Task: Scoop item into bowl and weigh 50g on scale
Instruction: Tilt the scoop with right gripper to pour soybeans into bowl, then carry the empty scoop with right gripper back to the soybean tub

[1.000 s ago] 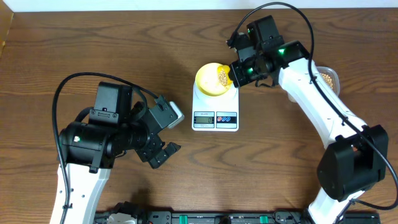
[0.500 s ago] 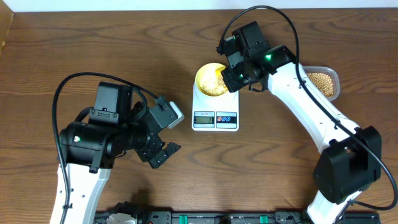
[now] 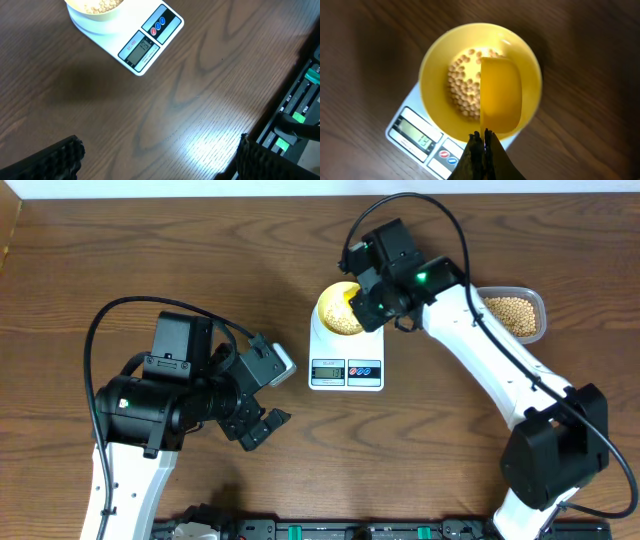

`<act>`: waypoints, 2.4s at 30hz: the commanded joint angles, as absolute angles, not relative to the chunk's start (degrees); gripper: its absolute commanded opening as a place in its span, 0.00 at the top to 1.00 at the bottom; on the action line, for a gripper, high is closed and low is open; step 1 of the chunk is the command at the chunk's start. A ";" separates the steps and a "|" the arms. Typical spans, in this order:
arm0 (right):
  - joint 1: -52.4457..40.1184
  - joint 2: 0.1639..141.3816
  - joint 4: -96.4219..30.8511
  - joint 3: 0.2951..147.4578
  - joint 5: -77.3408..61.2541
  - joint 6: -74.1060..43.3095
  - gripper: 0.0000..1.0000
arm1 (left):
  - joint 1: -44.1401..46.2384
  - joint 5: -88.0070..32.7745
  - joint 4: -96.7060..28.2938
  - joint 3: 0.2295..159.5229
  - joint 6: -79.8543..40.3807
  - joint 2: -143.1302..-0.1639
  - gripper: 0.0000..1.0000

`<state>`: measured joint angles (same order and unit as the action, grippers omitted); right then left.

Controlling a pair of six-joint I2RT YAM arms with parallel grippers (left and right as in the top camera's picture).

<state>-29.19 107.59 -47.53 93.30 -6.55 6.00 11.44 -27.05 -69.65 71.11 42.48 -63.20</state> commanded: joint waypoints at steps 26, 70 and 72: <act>-25.58 92.77 -50.74 95.68 6.79 12.29 0.99 | 11.20 -27.16 -69.82 72.23 43.48 -62.87 0.01; -5.30 97.91 -48.16 75.46 26.20 2.83 0.99 | 11.20 -27.16 -69.82 72.23 43.48 -62.87 0.01; -5.30 98.61 -47.37 75.46 26.24 2.83 0.99 | 11.20 -27.16 -69.82 72.23 43.48 -62.87 0.01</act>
